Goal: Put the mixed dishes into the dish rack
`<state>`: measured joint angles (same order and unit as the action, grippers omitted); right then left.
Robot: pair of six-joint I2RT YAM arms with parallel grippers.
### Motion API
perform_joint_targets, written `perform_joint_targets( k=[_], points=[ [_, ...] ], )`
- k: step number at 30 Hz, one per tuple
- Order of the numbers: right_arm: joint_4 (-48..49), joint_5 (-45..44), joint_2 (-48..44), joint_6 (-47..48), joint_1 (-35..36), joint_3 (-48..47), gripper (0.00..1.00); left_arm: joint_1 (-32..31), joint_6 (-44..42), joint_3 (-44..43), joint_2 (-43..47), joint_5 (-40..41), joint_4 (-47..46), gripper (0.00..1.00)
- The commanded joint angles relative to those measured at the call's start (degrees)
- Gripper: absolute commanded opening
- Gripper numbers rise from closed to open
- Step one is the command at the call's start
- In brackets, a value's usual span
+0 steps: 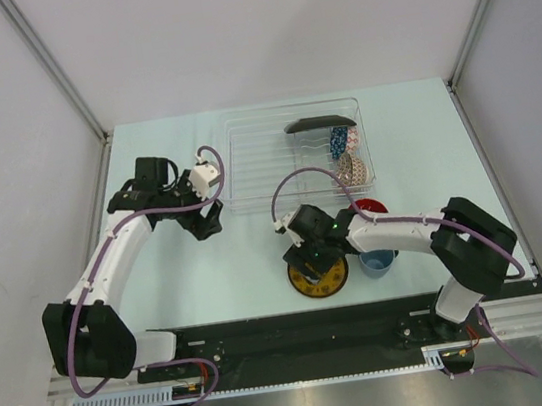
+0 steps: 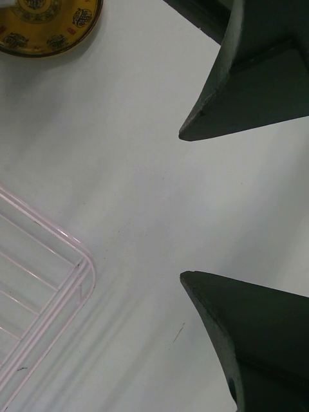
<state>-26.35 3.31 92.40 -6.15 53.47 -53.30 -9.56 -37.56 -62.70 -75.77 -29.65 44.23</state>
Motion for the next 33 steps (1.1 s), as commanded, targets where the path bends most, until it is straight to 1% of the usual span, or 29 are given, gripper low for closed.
perform_joint_targets(
  k=[1,8,21,22,29,33],
  points=[
    [1.8,-2.5,3.9,2.3,3.8,-3.1,0.74,0.2,-1.0,0.2,1.6,0.5,-0.3,0.88],
    [4.5,-2.0,9.6,3.6,4.9,-5.7,0.72,2.1,-1.3,0.8,3.3,0.8,-0.1,0.88],
    [5.5,2.2,20.9,6.0,5.9,-19.4,0.69,4.7,-2.3,1.2,5.2,1.3,1.1,0.88],
    [5.3,2.3,21.9,7.4,5.9,-20.1,0.69,4.9,-2.3,1.0,5.1,1.3,1.1,0.88],
    [5.2,3.1,22.0,8.9,5.7,-23.0,0.69,5.0,-1.7,1.3,4.8,0.9,0.3,0.88],
    [4.7,5.3,21.6,8.9,5.2,-27.7,0.70,5.0,-1.3,1.2,4.6,0.5,0.2,0.88]
  ],
)
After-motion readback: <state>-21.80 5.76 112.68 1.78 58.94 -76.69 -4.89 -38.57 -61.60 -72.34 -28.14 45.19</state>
